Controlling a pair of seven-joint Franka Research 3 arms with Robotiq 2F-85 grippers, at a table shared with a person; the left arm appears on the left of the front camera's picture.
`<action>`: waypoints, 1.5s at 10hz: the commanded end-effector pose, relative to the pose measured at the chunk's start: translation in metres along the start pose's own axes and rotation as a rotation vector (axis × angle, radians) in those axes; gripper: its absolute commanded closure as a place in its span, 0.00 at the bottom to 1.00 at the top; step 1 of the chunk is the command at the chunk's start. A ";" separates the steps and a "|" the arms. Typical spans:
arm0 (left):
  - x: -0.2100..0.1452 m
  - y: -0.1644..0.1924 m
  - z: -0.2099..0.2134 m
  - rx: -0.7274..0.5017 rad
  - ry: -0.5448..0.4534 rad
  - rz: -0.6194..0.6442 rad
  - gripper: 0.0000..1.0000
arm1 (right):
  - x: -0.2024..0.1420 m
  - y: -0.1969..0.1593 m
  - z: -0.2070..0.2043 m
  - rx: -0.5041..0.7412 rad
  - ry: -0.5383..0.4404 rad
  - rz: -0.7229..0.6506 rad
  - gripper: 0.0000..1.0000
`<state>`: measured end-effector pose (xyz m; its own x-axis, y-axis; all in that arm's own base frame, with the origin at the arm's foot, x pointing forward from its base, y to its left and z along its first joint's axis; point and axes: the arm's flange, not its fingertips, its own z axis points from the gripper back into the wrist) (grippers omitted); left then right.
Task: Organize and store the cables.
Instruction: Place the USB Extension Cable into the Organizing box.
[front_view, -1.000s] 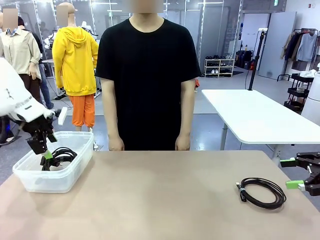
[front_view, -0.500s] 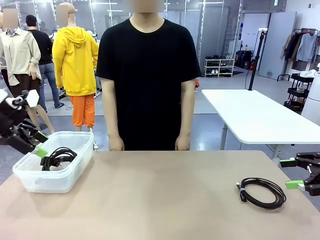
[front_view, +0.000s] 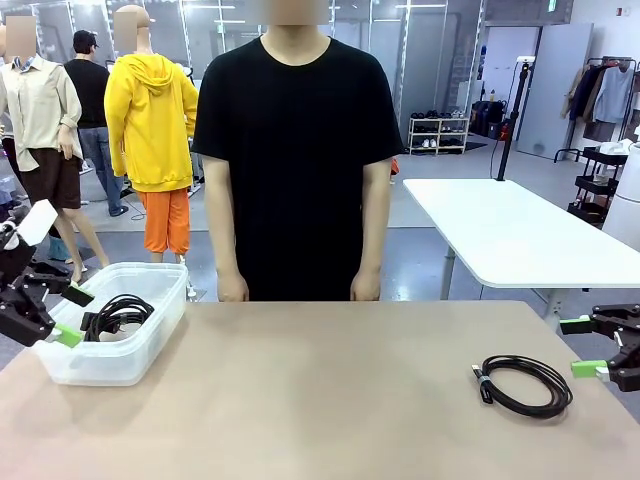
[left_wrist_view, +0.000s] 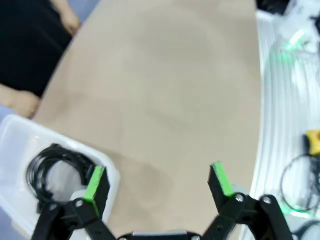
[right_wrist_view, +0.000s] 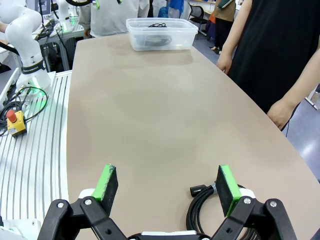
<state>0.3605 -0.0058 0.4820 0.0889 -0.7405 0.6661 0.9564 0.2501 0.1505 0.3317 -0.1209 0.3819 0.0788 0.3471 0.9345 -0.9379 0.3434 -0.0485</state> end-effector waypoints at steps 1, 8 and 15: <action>0.002 0.001 0.000 0.007 -0.001 0.051 0.00 | 0.004 -0.001 0.000 -0.004 -0.011 -0.019 0.00; 0.002 0.001 0.000 0.007 -0.001 0.051 0.00 | 0.068 0.001 -0.018 -0.101 0.431 -0.267 0.00; 0.002 0.001 0.000 0.007 -0.001 0.051 0.00 | 0.088 -0.032 -0.084 -0.228 0.747 -0.419 0.00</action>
<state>0.3608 -0.0047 0.4821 0.1272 -0.7288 0.6728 0.9514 0.2816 0.1251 0.4092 -0.0191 0.4211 0.6872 0.6216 0.3761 -0.7038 0.6979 0.1326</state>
